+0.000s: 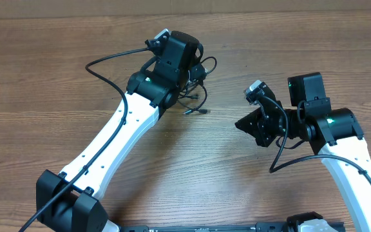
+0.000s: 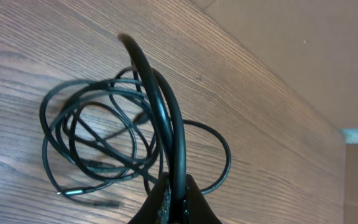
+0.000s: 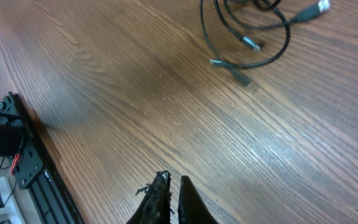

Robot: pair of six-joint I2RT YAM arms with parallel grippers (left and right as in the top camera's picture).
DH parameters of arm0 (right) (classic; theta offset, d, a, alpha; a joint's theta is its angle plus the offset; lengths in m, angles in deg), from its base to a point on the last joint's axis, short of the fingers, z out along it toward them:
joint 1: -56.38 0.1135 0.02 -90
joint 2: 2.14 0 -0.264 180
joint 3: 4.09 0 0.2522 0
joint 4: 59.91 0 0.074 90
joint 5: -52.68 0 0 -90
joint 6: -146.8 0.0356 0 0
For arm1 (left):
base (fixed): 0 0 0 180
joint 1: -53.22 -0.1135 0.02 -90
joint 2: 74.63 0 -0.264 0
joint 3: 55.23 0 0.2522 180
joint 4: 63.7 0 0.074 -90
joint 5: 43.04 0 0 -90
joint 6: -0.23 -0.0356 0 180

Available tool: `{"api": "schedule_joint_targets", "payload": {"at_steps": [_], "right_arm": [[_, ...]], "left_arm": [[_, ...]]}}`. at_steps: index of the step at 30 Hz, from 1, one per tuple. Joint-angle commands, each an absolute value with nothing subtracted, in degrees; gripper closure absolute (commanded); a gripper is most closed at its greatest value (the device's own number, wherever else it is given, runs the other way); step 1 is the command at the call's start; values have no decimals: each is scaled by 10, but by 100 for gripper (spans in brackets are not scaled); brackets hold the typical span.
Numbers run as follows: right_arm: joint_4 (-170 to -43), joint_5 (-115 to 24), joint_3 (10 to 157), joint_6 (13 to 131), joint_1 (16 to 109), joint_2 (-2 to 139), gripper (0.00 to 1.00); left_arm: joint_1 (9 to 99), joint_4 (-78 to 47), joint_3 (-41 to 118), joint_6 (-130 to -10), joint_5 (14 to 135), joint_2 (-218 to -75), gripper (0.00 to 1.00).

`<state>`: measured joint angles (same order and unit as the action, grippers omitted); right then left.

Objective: Untangle cables

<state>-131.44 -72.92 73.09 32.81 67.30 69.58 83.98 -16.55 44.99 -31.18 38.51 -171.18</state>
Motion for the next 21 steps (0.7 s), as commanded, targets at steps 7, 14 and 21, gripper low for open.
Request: {"api": "schedule_joint_targets", "payload": {"at_steps": [7,14,21], "right_arm": [[-1281,-735,734,335,676,689,88],[-1284,-734,734,381,676,689,87],[-1284,-734,734,404,676,689,72]], "left_arm": [[840,-179,453,-362,375,-1704,96],[840,-145,453,-433,380,-1704,64],[840,-27,453,-470,405,-1704,39]]}}
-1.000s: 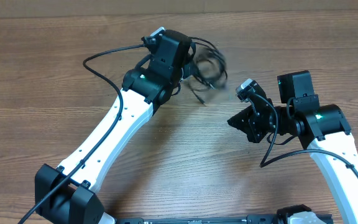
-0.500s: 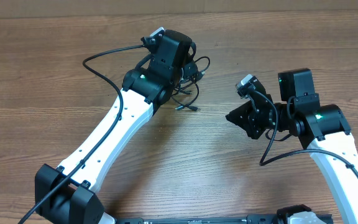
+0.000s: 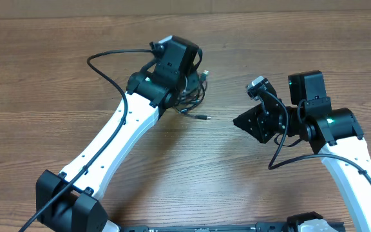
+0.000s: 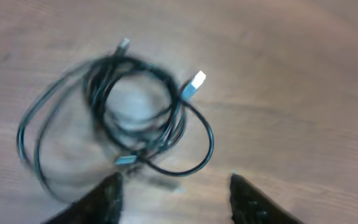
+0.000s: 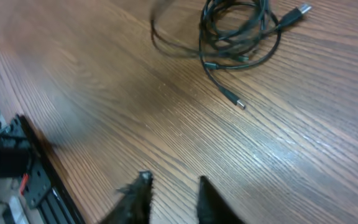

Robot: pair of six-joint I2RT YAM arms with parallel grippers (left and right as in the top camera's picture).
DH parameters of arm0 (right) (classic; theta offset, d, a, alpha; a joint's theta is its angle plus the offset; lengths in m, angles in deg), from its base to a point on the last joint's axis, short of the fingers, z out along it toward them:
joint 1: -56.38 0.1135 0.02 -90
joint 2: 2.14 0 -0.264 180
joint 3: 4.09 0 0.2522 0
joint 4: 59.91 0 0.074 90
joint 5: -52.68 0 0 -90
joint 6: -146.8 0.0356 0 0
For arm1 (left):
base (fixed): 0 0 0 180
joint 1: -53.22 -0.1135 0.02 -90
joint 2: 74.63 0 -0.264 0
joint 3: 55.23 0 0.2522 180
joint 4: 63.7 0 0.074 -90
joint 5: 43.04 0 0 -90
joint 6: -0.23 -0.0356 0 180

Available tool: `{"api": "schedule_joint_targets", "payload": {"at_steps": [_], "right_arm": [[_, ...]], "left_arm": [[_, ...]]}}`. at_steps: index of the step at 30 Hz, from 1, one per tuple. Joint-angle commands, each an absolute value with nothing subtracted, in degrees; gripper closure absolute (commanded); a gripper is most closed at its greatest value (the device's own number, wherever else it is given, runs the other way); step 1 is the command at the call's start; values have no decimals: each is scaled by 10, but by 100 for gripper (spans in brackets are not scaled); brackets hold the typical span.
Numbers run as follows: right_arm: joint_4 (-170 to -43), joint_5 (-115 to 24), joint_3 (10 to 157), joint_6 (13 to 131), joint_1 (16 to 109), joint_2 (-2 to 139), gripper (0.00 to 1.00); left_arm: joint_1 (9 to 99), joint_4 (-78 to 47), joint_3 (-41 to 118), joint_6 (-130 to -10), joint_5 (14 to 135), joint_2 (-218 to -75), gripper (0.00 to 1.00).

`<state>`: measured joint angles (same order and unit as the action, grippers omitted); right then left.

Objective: Untangle cables

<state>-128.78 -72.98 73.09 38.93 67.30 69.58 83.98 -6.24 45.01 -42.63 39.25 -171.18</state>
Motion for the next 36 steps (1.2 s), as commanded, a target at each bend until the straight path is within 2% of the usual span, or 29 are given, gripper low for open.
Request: {"api": "schedule_joint_targets", "payload": {"at_steps": [1,2,5,9,19,21,28,36], "right_arm": [[-1283,-734,734,404,676,689,67],[-1282,-735,734,406,676,689,66],[-1279,-735,734,406,676,689,60],[-1277,-735,734,406,676,689,57],[-1278,-734,734,406,676,689,50],[-1278,-734,734,406,676,689,49],[-1277,-734,734,405,676,689,45],[-1278,-734,734,405,676,689,44]], "left_arm": [[840,-11,453,-481,400,-1704,33],[840,5,453,-491,389,-1705,28],[839,44,453,-495,329,-1707,23],[833,46,453,-490,265,-1709,12],[776,1,453,-472,255,-1714,11],[765,-2,453,-483,254,-1725,6],[750,-13,453,-520,315,-1810,7],[748,-35,453,-521,320,-1879,4]]}}
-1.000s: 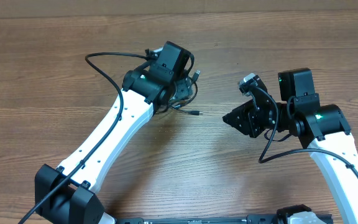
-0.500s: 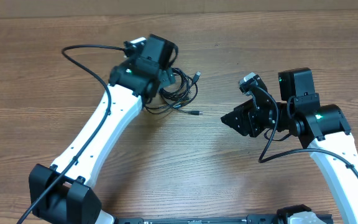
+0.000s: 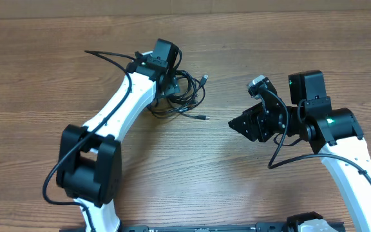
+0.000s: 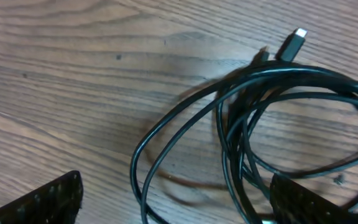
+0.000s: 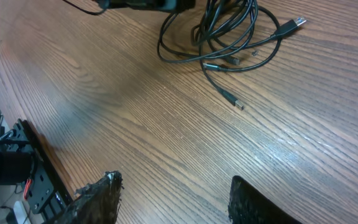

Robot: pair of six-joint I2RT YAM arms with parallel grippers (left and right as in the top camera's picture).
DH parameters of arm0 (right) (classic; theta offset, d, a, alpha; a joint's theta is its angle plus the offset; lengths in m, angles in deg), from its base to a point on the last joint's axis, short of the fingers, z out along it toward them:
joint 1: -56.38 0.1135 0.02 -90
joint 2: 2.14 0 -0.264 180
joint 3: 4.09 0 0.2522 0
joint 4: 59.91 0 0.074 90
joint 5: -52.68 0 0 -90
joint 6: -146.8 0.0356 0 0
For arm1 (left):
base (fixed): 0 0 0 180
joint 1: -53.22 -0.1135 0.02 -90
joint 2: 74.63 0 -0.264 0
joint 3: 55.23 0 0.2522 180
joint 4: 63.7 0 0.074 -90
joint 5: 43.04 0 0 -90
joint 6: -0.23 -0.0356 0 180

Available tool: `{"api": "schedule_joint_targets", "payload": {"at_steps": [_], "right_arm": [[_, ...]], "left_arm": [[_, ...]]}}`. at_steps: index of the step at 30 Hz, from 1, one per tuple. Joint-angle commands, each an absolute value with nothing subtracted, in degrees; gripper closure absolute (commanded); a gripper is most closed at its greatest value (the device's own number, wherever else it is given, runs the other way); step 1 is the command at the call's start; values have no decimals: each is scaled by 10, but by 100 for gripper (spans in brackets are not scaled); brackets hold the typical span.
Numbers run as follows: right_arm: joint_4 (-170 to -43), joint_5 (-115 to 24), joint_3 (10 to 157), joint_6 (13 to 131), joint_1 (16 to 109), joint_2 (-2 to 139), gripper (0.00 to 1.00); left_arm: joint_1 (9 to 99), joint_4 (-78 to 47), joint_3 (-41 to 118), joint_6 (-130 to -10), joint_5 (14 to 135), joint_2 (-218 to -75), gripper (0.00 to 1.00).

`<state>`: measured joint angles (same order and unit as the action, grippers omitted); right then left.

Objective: Untangle cables

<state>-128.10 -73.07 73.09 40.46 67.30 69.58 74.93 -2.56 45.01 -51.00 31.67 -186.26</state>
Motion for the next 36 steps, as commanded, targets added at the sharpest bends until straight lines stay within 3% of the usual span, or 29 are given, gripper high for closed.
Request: {"api": "schedule_joint_targets", "payload": {"at_steps": [1,11,15,18,22,29,36], "right_arm": [[-1277,-734,734,405,676,690,44],[-1277,-735,734,405,676,723,46],[-1278,-735,734,406,676,739,54],[-1280,-735,734,406,676,740,54],[-1280,-735,734,406,676,740,54],[-1279,-735,734,405,676,740,54],[-1278,-735,734,408,676,740,54]], "left_arm": [[747,-38,453,-521,320,-1886,4],[745,-54,453,-521,322,-1923,2],[743,-57,453,-521,319,-1923,0],[739,-56,453,-521,319,-1923,7],[726,-58,453,-500,315,-1923,0],[698,-59,453,-554,401,-1923,0],[703,-79,453,-570,409,-1923,1]]}}
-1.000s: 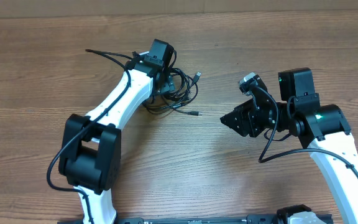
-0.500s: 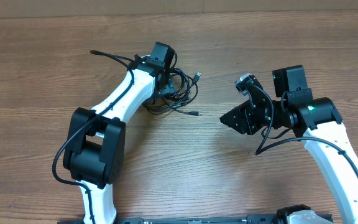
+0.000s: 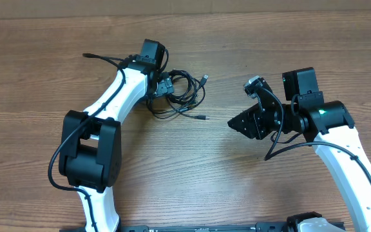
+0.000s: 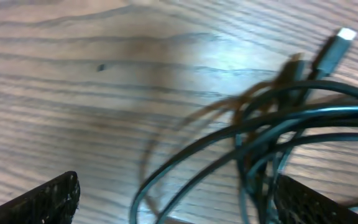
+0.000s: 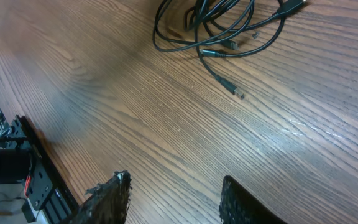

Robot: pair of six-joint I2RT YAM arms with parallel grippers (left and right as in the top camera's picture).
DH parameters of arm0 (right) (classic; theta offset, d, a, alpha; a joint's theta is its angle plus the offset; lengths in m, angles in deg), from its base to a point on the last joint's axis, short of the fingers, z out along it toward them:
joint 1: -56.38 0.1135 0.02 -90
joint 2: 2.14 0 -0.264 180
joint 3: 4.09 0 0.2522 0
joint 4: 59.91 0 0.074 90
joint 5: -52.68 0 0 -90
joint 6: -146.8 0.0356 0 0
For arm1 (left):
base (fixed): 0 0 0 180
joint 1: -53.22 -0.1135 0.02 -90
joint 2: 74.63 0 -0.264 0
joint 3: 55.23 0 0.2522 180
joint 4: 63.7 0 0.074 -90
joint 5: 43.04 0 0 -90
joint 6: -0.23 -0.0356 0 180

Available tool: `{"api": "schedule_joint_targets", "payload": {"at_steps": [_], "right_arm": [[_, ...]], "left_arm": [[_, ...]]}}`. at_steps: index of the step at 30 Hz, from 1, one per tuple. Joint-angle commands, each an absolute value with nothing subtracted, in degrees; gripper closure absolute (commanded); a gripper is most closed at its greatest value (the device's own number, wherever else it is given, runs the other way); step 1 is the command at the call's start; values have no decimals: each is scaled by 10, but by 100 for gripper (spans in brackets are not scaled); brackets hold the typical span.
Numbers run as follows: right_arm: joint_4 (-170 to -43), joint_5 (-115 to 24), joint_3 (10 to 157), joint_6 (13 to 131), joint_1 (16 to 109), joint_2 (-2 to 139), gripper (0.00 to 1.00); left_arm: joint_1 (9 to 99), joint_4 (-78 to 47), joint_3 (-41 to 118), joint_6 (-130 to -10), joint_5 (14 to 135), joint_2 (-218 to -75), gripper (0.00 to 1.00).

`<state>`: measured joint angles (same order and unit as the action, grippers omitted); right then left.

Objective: Untangle cables

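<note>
A tangle of thin black cables [image 3: 180,93] lies on the wooden table [image 3: 192,174], with a silver USB plug [image 3: 204,78] at its right and a loose plug end [image 3: 203,118] below. My left gripper [image 3: 163,86] is wide open and low over the tangle's left side. In the left wrist view the blurred cable loops [image 4: 272,124] run between the fingers [image 4: 42,199], and the USB plug [image 4: 340,38] shows at the upper right. My right gripper [image 3: 237,124] is open with nothing in it, well right of the tangle. It faces the cables [image 5: 210,25] and the plug end [image 5: 238,93].
The table's far edge [image 3: 237,13] meets a brown wall. A black frame and wires [image 5: 17,162] sit beyond the table's edge in the right wrist view. The left arm's own black cable [image 3: 105,58] arches over the table at the upper left.
My left wrist has shifted a little left over the tangle and stays wide open around the loops. The right gripper has moved slightly and stays open. The tangle lies much as before.
My left gripper was shut on a cable loop held up off the table, and the right gripper was shut. Then the left was open with the tangle lying on the table and the right part open. Later both were wide open, the left low over the tangle, as now.
</note>
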<state>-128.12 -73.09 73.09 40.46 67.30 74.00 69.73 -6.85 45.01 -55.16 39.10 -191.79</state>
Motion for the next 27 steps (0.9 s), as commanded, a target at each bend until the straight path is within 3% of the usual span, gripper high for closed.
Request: {"api": "schedule_joint_targets", "payload": {"at_steps": [1,27], "right_arm": [[-1278,-735,734,410,676,740,54],[-1277,-735,734,410,676,740,54]], "left_arm": [[703,-82,453,-570,409,-1923,1],[701,-91,434,-585,404,-1928,1]]}}
